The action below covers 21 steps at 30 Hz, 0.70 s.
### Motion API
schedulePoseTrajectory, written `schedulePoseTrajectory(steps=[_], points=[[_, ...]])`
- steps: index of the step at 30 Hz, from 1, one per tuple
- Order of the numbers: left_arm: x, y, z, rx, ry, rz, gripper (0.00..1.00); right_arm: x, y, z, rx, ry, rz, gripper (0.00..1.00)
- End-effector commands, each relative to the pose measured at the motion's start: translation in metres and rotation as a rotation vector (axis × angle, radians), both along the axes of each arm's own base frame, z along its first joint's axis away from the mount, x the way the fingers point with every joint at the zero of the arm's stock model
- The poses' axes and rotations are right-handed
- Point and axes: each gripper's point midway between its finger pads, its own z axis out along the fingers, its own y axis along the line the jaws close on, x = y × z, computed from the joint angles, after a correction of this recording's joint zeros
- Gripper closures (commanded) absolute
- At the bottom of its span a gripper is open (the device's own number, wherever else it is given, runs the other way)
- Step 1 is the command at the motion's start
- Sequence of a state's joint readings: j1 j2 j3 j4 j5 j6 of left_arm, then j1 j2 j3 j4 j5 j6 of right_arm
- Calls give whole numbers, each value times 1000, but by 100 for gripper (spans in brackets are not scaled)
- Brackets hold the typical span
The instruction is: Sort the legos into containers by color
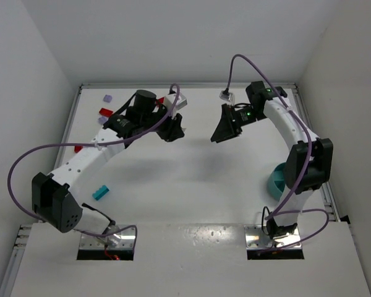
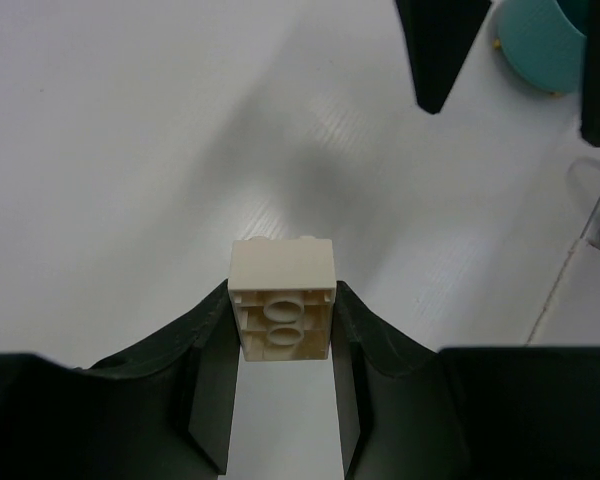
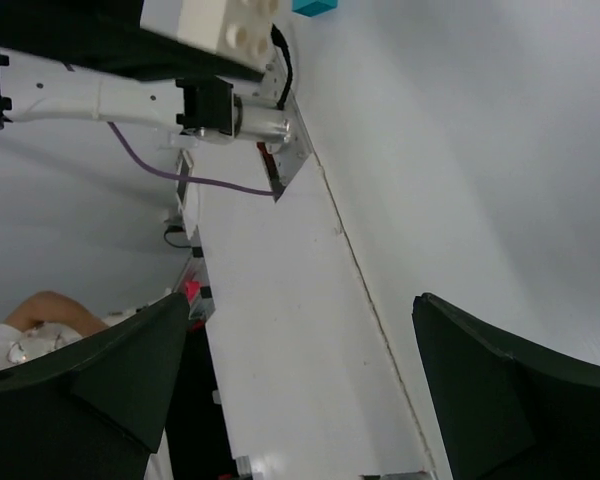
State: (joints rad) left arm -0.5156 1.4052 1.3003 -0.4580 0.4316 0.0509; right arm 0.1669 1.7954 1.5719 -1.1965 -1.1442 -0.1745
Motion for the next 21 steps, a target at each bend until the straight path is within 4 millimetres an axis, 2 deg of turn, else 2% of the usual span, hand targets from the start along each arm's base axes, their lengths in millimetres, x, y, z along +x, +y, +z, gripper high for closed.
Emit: schedulePoseTrajectory(steps=[1, 2, 5, 6, 10, 14, 21], points=[[-8, -22, 27, -64, -40, -76, 87, 14, 20, 16, 48, -35, 12, 7], [-10, -27, 23, -59, -30, -88, 87, 16, 21, 12, 45, -18, 7, 11], [-14, -32, 19, -59, -19, -107, 87, 23, 30, 9, 37, 2, 1, 14], [-16, -35, 23, -64, -27, -116, 87, 25, 30, 9, 39, -7, 1, 15], [-22, -40, 24, -72, -22, -144, 87, 23, 42, 10, 34, -16, 24, 15], [-35, -49, 16, -75, 18, -173, 87, 22, 51, 5, 29, 31, 26, 14], [-37, -58, 12, -78, 27, -187, 87, 17, 66, 1, 84, 138, 48, 12]])
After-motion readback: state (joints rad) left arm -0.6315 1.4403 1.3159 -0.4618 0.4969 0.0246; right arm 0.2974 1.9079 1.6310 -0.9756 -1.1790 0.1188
